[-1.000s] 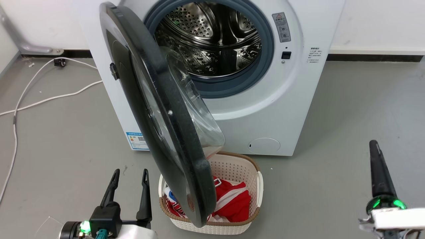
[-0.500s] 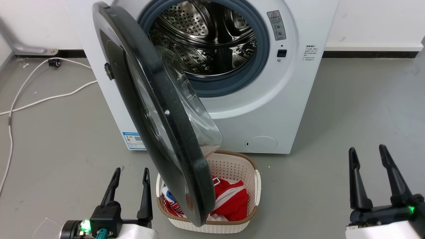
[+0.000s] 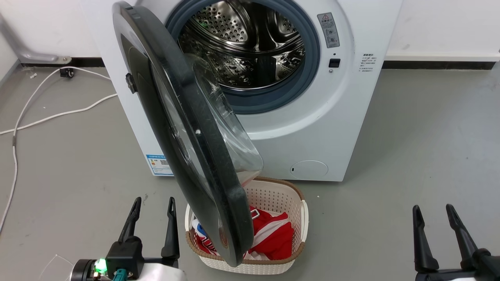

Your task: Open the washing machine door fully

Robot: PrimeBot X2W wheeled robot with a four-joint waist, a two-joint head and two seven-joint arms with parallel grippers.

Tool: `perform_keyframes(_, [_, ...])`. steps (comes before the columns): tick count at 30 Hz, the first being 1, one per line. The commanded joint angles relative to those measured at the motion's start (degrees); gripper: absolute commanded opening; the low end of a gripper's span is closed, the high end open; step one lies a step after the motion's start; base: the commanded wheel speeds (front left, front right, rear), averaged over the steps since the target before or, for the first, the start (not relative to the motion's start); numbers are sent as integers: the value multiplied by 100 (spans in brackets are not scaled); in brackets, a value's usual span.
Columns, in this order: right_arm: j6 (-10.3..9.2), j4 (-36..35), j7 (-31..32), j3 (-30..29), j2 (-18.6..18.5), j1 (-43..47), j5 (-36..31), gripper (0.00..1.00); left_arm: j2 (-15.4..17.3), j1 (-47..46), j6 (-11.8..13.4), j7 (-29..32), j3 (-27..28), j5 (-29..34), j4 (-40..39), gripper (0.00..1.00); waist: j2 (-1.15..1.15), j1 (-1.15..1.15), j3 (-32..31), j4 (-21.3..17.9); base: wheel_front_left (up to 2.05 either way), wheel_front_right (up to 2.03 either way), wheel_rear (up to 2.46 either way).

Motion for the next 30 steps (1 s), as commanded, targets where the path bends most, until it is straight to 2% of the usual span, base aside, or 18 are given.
perform_keyframes(1, [-1, 28, -11, 6, 25, 63, 51, 100, -6, 41, 19, -15, -1, 17, -15, 100, 0, 0, -1, -1, 0, 0, 0])
perform_keyframes(8, [-1, 109, -11, 21, 25, 90, 138, 100, -6, 41, 34, -15, 7, -16, 3, 100, 0, 0, -7, 11, 0, 0, 0])
perform_keyframes(9, [-1, 116, -11, 20, 25, 93, 149, 100, -6, 44, 20, -16, 9, -36, 19, 95, 0, 0, -10, 15, 0, 0, 0])
perform_keyframes(10, [-1, 122, -11, 22, 25, 95, 155, 100, -5, 38, 43, -16, 32, -81, 8, 20, 0, 0, -12, 18, 0, 0, 0])
perform_keyframes(11, [-1, 130, -11, 20, 25, 96, 158, 100, -7, 42, 13, -16, 23, -81, 4, 0, 0, 0, -16, 22, 0, 0, 0])
perform_keyframes(15, [-1, 150, -12, 27, 25, 96, 170, 100, -6, 67, -19, -16, 49, -75, 21, 0, 0, 0, -28, 32, 0, 0, 0])
perform_keyframes(21, [-1, 129, -12, 10, 25, 87, 211, 100, -5, -169, 68, -16, 300, -118, -186, 0, 0, 0, -42, 31, 0, 0, 0])
perform_keyframes(30, [-1, 200, -12, -23, 23, 86, 279, 100, 140, -836, 0, -15, 520, 117, -1228, 0, 0, 0, -22, 3, 0, 0, 0])
